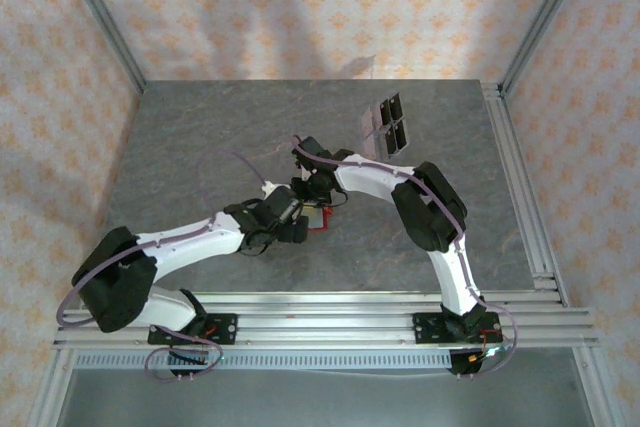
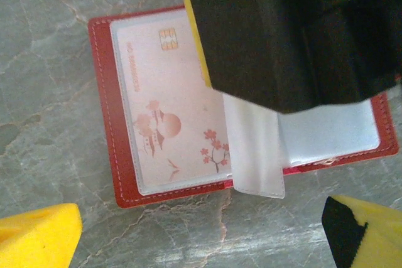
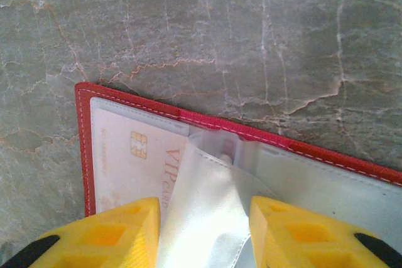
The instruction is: Put the credit cards into the card holder
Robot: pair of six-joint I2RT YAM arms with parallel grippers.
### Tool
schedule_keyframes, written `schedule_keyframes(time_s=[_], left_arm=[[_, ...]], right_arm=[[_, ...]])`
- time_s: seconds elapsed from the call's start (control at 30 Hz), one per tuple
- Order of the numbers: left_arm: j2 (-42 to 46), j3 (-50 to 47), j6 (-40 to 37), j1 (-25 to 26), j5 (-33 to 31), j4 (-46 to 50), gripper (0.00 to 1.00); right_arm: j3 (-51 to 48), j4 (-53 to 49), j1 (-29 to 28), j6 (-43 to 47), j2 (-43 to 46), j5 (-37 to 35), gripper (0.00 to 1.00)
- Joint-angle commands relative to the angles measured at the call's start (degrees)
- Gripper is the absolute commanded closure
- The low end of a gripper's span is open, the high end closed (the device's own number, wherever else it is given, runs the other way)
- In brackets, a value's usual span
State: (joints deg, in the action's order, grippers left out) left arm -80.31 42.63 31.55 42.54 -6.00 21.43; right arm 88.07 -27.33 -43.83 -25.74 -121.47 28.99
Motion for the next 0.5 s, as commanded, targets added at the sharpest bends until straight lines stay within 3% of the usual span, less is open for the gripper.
schedule_keyframes(time_s=[0.0,0.47], left_arm=[[-2.0,0.3,-0.3,1.1,-3.9,-0.9,0.00],[-8.1,4.6,2.0,1.7,-11.3,-0.4,0.00]], right_arm=[[-0.6,0.5,-0.4,-0.5,-0.8,0.4,0.59],[-0.1,-0.1,-0.4,-0.4,-0.6,0.5,0.59]])
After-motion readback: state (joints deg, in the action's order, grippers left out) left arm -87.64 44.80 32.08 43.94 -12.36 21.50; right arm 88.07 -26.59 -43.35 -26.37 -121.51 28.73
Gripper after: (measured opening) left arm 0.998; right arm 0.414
